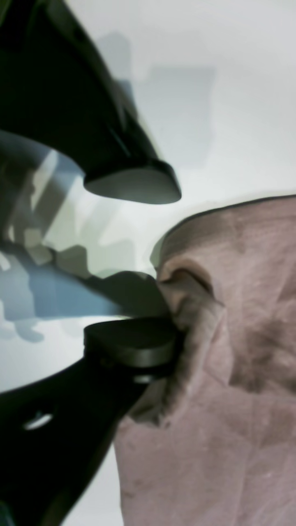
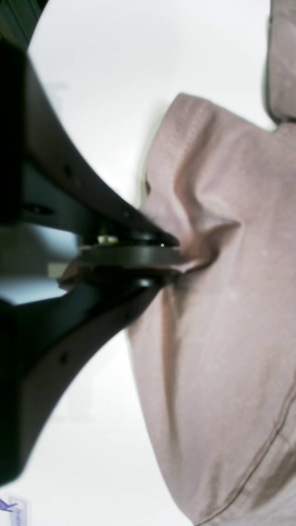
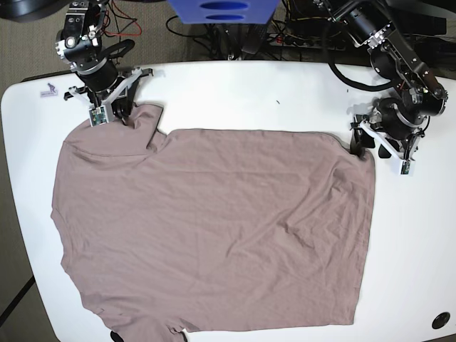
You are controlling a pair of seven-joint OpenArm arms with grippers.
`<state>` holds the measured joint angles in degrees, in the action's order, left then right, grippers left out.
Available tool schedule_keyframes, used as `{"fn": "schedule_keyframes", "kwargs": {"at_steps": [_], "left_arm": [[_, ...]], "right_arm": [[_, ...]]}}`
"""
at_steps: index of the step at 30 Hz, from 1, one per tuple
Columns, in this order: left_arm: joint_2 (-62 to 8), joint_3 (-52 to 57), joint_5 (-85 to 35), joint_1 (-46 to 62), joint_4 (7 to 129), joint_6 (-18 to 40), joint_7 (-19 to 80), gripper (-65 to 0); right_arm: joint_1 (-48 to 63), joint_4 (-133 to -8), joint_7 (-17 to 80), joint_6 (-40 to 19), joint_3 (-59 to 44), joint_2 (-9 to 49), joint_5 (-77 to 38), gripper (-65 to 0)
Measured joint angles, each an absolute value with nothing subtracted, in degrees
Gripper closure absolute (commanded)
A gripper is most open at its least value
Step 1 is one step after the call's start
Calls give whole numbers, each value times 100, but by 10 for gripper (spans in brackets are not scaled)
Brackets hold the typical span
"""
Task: Fold the T-shirt properly
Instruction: 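Hold the shoulder and hem corner, adjusting the left gripper's pinch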
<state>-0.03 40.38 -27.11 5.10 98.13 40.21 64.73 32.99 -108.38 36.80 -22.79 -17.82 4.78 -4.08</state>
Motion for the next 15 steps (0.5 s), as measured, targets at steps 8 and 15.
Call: {"fn": "schedule_keyframes", "kwargs": {"at_steps": [8, 15], "left_arm": [[-5, 4097, -2783, 515, 9821, 4027, 6523, -425], [-51, 4058, -2842, 508, 9848, 4027, 6626, -425]], "right_arm": [[3299, -10838, 3680, -2281, -1782, 478, -408, -6], [3301, -10838, 3662, -2281, -1782, 475, -408, -6]]}}
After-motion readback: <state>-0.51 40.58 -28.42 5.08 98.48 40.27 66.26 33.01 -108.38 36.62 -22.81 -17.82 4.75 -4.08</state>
